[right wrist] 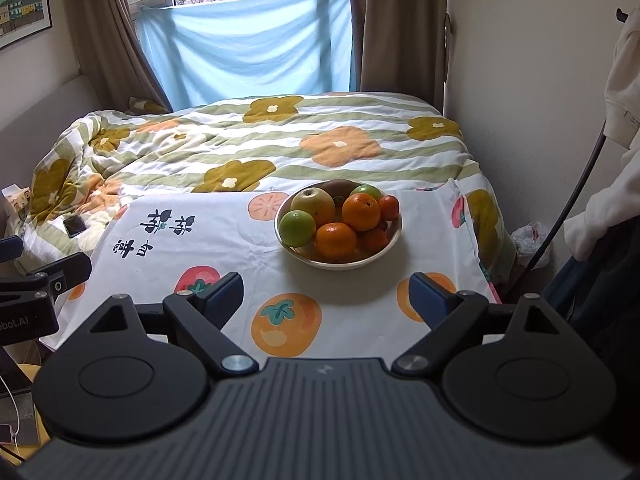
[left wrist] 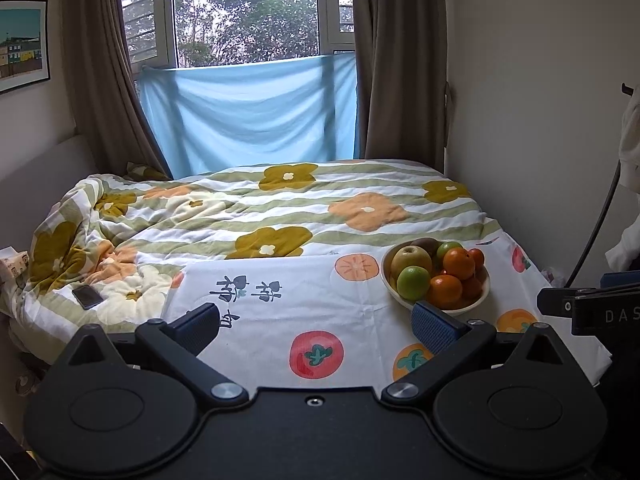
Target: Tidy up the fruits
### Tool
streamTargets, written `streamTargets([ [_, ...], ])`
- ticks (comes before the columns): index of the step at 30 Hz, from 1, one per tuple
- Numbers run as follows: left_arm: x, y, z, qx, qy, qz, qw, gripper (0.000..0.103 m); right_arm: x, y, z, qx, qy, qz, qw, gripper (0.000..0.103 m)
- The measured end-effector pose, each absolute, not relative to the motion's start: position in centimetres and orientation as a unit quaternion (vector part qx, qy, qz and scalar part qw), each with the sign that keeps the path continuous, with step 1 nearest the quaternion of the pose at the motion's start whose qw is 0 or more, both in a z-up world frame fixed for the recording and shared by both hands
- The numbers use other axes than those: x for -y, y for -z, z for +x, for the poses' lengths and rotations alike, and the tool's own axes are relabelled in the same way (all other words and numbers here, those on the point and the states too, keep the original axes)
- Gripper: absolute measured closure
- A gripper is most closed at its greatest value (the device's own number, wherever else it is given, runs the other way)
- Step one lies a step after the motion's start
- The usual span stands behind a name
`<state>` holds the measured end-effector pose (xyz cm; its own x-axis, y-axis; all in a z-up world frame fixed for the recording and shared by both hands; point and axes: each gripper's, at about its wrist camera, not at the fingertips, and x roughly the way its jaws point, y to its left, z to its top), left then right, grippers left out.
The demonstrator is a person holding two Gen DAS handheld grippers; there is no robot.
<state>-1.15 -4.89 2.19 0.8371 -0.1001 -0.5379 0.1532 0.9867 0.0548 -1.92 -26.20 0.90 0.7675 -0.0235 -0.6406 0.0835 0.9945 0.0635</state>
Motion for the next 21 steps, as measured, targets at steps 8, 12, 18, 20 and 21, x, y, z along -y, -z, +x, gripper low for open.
streamTargets([
  [8,4.78,-2.15,-1.17,-0.275,0.062,0.043,0.958,0.000,26.15,-0.87,-1.80,-0.342,0.028,0.043,0.938,0.000],
  [12,4.83,-2.09,-1.12,-0.279,0.062,0.044,0.957,0.000,26.08,-0.83,-1.66,-0.344,0.027,0.043,0.938,0.000],
  [18,4.97,-2.10,-0.99,-0.280,0.062,0.046,0.957,0.000,26.09,-0.73,-1.60,-0.346,0.028,0.043,0.937,0.000],
  [20,4.97,-2.09,-0.99,-0.280,0.062,0.046,0.957,0.000,26.09,-0.73,-1.60,-0.346,0.028,0.043,0.937,0.000],
  [21,4.99,-2.10,-0.98,-0.280,0.062,0.046,0.957,0.000,26.10,-0.74,-1.59,-0.346,0.027,0.043,0.937,0.000],
])
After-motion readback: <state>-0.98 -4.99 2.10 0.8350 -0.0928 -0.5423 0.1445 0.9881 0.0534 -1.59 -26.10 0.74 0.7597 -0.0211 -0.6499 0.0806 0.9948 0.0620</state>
